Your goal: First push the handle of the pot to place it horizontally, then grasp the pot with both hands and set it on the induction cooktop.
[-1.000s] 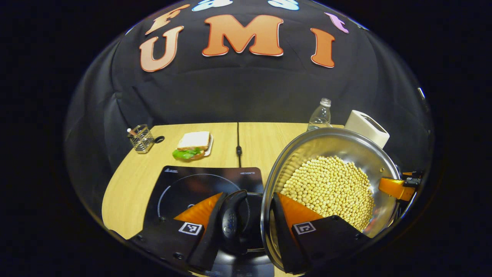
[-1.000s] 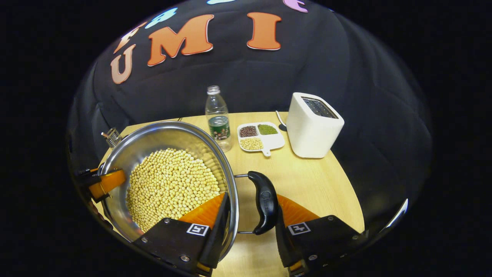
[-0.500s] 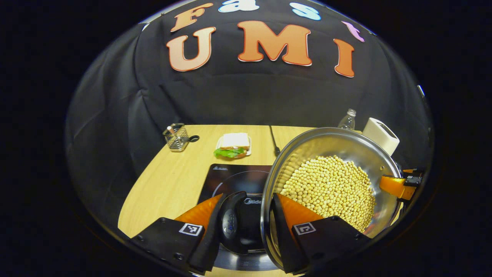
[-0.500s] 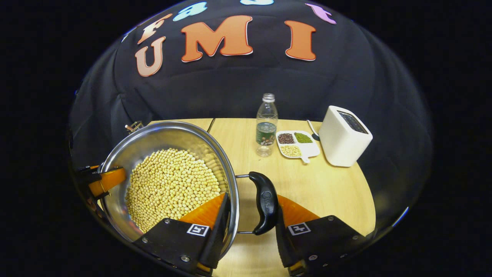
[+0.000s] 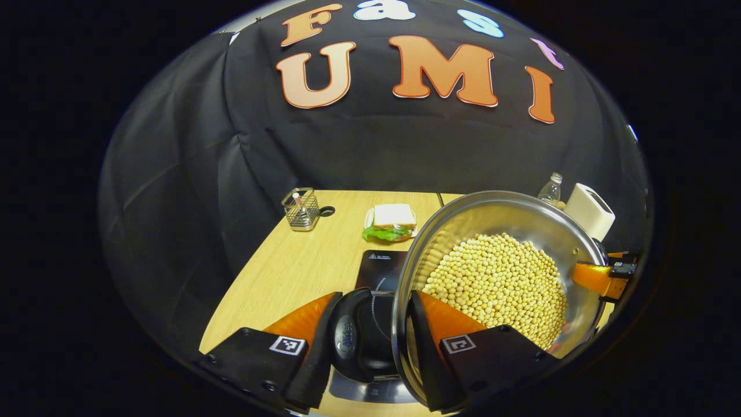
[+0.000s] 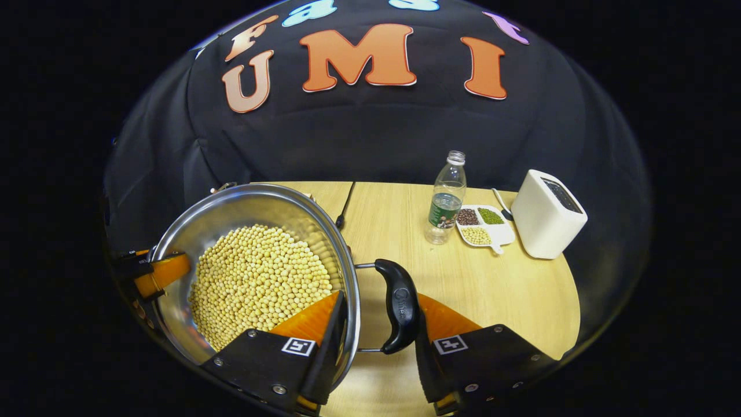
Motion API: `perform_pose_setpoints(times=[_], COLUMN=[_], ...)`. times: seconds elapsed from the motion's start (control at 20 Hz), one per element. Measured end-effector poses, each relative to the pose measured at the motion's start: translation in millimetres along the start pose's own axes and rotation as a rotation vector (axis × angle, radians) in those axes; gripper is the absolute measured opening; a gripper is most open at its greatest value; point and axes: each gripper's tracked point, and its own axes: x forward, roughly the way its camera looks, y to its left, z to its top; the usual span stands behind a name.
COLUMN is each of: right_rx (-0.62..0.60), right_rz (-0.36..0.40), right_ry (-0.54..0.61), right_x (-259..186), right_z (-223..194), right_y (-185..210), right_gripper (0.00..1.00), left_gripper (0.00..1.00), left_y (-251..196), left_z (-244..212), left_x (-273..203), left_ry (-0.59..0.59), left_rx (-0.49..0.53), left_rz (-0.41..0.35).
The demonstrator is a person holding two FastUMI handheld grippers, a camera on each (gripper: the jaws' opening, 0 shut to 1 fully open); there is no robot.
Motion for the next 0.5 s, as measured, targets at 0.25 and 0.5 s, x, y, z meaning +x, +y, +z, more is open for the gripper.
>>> perform_pose_setpoints(times=[0.25, 0.5], right_rx=[0.015, 0.026], right_rz=[0.007, -0.003], right_ry=[0.016, 0.045], right_x=[5.9, 6.1], right_z=[-3.0, 1.6], right_y=[-5.4, -5.5], right_gripper=[0.6, 0.6], left_gripper=[0.71, 0.71], left_y=[-4.6, -2.3], left_z=[-2.4, -0.5], left_x=[-1.2, -2.4], left_ry=[0.001, 0.027], left_rx=[0.02, 0.026], left_rz=[0.014, 0.017])
